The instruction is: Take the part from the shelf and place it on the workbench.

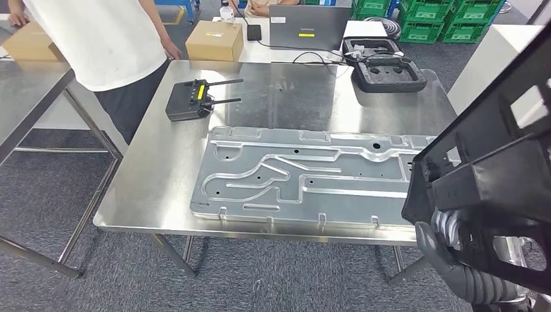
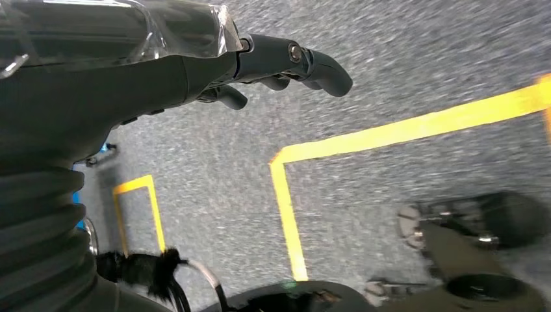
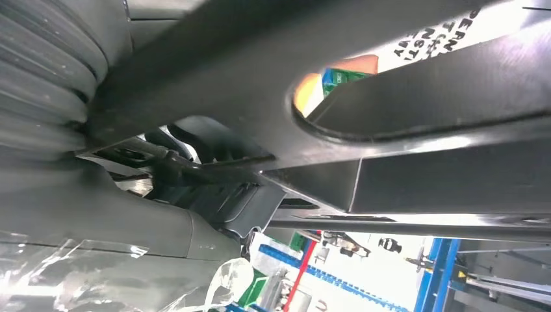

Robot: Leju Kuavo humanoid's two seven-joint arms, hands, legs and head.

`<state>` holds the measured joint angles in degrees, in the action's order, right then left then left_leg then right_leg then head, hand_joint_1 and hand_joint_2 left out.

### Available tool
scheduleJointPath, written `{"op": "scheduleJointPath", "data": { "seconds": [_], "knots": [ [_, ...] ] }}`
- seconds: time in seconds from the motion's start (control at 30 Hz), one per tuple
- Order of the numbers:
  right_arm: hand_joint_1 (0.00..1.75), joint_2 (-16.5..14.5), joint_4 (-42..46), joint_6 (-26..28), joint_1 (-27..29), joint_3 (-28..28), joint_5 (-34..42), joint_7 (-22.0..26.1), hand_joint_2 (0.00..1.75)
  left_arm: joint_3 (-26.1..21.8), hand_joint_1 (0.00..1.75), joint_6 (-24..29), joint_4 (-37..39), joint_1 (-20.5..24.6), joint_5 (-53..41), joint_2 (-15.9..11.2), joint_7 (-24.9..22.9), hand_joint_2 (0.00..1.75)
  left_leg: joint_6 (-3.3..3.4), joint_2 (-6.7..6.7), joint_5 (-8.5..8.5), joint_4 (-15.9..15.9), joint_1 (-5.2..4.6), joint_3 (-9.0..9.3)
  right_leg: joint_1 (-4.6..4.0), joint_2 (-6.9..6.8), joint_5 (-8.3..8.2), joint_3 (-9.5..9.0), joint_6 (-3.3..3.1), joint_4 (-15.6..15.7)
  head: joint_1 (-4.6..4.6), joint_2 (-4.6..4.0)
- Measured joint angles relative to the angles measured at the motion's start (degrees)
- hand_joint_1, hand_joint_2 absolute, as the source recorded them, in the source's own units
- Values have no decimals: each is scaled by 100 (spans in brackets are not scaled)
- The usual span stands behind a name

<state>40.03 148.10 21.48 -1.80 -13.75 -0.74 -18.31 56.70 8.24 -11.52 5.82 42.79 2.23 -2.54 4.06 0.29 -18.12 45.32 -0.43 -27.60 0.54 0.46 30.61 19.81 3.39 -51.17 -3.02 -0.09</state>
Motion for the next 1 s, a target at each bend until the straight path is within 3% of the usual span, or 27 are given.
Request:
{"op": "scheduleJointPath", "data": {
  "seconds": [0.07,0.1,0.17,0.2,0.33,0.43,0.5,0.57,0.6,0.63,0.67,0.7,0.77,0.83,0.87,0.93,1.0],
  "knots": [
    [175,-2,0,-16,-1,-4,-1,1,175,0,0,0,0,20,-4,0,-5,175,47,-6,-55,-2,0,60,8,-6,391,620,44,-998,1,0],
    [175,-2,0,-22,2,-7,0,-1,175,0,0,0,0,22,-6,0,-8,175,57,-9,-73,-2,0,72,9,-6,500,801,54,-1257,1,0],
    [175,-3,0,-26,3,-9,2,-3,175,0,0,0,0,21,-6,0,-8,175,61,-13,-87,-2,0,81,10,-6,567,902,57,-1384,1,0],
    [175,-4,0,-42,1,-14,2,-5,175,0,0,-2,0,10,-10,0,-6,175,58,-27,-127,-1,0,128,12,-7,513,973,57,-1320,1,0],
    [175,-11,-7,-261,-145,-97,8,-39,175,2,0,-4,0,11,-74,5,67,175,-58,-125,-429,-14,-30,470,-15,-70,-1022,869,-84,483,1,0],
    [175,-24,-12,-404,-309,-162,-6,-86,175,4,0,-5,0,10,-95,4,105,175,-143,-126,-539,79,-46,490,13,-54,-1094,818,-174,536,-2,0],
    [175,-32,-18,-527,-460,-216,-84,-151,175,5,0,-5,0,23,-107,2,123,175,-204,-118,-823,575,-36,248,35,-59,-1081,769,-206,546,-3,0],
    [175,-36,-35,-727,-666,-299,-213,-291,175,10,0,-4,0,40,-134,2,165,175,-257,-114,-1270,1622,-22,-331,31,-60,-1055,756,-230,549,-4,0],
    [175,-39,-58,-858,-819,-362,-270,-393,175,18,0,-4,0,43,-153,2,191,175,-268,-113,-1431,2105,-19,-634,26,-58,-1039,752,-237,549,-4,0],
    [175,-43,-93,-995,-998,-438,-314,-507,175,29,0,-4,0,41,-178,2,219,175,-264,-113,-1470,2369,-20,-851,18,-50,-1020,741,-245,549,-4,0],
    [175,-47,-141,-1124,-1205,-523,-341,-617,175,43,0,-4,0,39,-201,2,244,175,-243,-113,-1363,2341,-27,-929,9,-39,-1001,718,-249,552,-4,0],
    [175,-52,-200,-1251,-1430,-617,-365,-729,175,62,0,-4,0,41,-230,2,267,175,-208,-114,-1135,2054,-38,-881,-3,-27,-978,682,-251,559,-4,0],
    [175,-70,-343,-1450,-1851,-821,-391,-900,175,107,0,-4,0,58,-284,2,305,175,-104,-115,-498,1076,-83,-574,-20,-15,-934,594,-251,589,-5,0],
    [175,-113,-523,-1603,-2295,-1063,-401,-1025,175,149,0,-4,0,78,-336,2,323,175,-13,-117,-53,275,-138,-337,-42,-7,-893,546,-230,606,-4,0],
    [175,-150,-627,-1672,-2541,-1202,-403,-1077,175,173,0,-5,0,80,-367,1,326,175,13,-119,57,79,-156,-288,-53,0,-866,537,-212,607,-3,0],
    [175,-232,-867,-1794,-2985,-1521,-419,-1159,175,233,0,-5,-2,80,-427,12,327,175,32,-124,103,15,-144,-254,-82,21,-813,521,-174,602,-2,0],
    [175,-332,-1115,-1878,-3337,-1827,-450,-1194,175,289,0,7,-5,91,-484,28,321,175,55,-130,107,-10,-95,-223,-89,14,-624,627,-129,339,1,0]
  ]
}}
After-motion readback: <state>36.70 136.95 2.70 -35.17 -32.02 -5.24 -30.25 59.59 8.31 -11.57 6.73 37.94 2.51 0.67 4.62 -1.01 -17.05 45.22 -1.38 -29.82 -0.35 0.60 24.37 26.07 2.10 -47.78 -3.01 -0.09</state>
